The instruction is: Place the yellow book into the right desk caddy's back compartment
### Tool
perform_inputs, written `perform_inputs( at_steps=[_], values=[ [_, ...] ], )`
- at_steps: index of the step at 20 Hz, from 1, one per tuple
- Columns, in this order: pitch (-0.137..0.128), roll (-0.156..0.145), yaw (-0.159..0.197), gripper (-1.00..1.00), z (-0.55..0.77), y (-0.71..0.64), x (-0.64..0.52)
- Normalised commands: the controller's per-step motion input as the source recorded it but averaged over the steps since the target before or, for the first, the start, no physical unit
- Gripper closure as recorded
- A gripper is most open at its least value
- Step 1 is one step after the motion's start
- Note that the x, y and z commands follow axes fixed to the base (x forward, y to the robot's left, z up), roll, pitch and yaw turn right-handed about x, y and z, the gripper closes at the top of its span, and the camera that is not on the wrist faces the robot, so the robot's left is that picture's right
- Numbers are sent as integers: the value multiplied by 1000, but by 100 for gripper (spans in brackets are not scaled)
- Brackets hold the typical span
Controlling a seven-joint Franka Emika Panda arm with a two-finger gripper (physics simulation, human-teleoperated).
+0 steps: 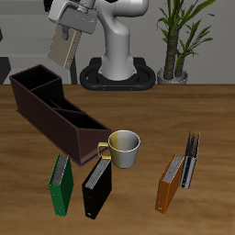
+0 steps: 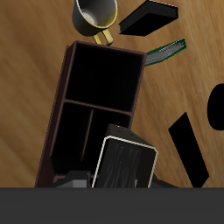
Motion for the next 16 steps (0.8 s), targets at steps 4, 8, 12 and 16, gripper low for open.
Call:
perform_inputs(
  at_steps=[4,8,12,16],
  values=[
    [-20,-23,0,100,-14,-160,82],
    [-2,-14,-21,100,19,-82,60],
    [8,16,-14,100,-49,47,159],
    [-3,29,-8,100,5,122,212]
  ],
)
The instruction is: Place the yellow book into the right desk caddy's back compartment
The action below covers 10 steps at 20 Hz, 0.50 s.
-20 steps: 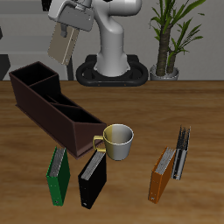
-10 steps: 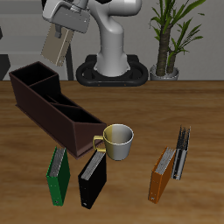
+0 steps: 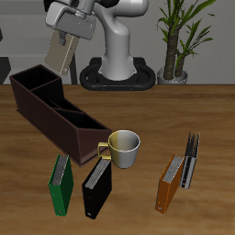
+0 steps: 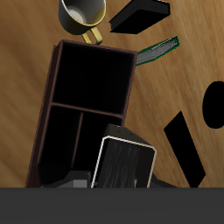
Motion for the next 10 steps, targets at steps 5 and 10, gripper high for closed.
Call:
perform_inputs(
  at_steps=[5,10],
  values=[
    [3,26,0,100,4,167,198],
    [20,17,-4,100,-108,72,160]
  ],
)
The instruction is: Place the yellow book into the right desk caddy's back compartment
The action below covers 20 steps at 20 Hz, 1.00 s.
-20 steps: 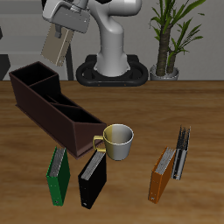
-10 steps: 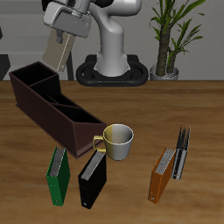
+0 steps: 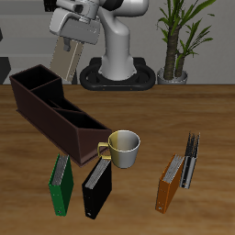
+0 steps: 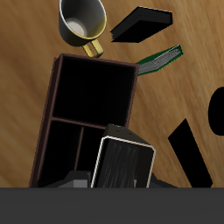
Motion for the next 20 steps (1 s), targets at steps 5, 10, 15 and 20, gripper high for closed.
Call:
perform_inputs(
  at_steps=[5,10,15,20],
  values=[
    [19,3,-14,100,-109,18,49],
    [28,16,-1,100,-136,46,15],
    [8,-10,-18,100,-29,-10,-26],
    [17,-9,4,100,-112,-22,-102]
  ],
)
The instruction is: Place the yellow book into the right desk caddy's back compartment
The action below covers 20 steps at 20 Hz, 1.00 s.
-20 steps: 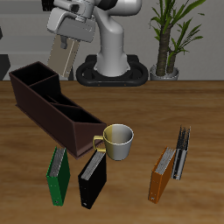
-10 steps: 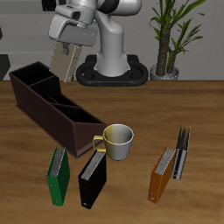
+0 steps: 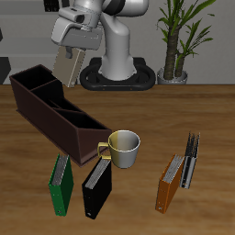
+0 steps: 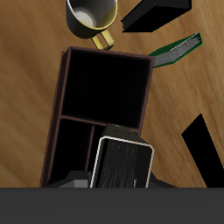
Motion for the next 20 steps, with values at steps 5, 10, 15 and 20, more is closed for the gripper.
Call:
perform_inputs(
  at_steps=[5,10,15,20],
  values=[
    [3,-18,-5,100,-20,-86,-122],
    [6,-37,-9,100,-48,-134,-120],
    [3,-26,-17,100,-44,-119,-45],
    [11,0,-16,100,-134,-17,81]
  ],
)
